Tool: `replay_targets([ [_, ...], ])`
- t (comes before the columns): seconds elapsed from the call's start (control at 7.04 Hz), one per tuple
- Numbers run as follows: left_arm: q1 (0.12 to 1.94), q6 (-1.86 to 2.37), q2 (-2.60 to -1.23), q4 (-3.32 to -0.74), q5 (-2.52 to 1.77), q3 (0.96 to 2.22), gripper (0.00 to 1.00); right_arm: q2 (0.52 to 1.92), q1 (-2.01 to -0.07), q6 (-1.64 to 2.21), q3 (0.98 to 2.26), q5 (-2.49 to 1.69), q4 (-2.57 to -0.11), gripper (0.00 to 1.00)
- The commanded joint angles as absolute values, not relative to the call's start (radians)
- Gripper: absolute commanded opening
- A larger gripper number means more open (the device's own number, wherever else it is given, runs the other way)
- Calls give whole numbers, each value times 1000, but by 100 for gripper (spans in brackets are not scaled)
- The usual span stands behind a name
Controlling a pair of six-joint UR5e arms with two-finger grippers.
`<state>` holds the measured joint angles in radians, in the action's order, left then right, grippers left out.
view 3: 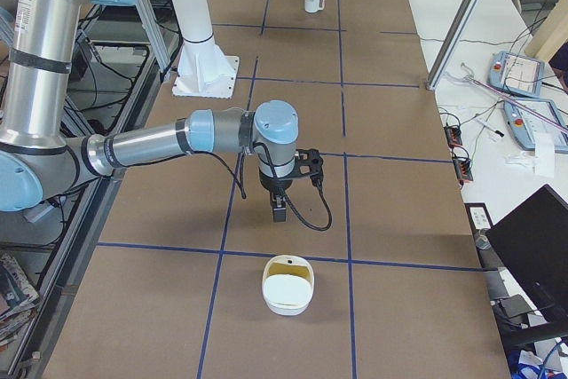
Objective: Left arm hands cup to right arm to dump lemon
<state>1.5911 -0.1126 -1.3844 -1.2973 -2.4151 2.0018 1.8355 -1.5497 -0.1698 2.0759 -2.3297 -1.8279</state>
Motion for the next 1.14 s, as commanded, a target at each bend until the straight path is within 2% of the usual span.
replay_targets([
  [0.0,1592,-120,-1346,-1290,-2372,2017,100,1874,-1545,-160,2068,-2330,-1824,100],
  [0.85,1594,-120,-1339,-1298,-2382,1898,100,1899,-1546,-161,2049,-2339,-1810,100],
  [0.99,1594,-120,-1339,-1298,-2384,1911,100,1899,-1546,-163,2049,-2338,-1810,100],
])
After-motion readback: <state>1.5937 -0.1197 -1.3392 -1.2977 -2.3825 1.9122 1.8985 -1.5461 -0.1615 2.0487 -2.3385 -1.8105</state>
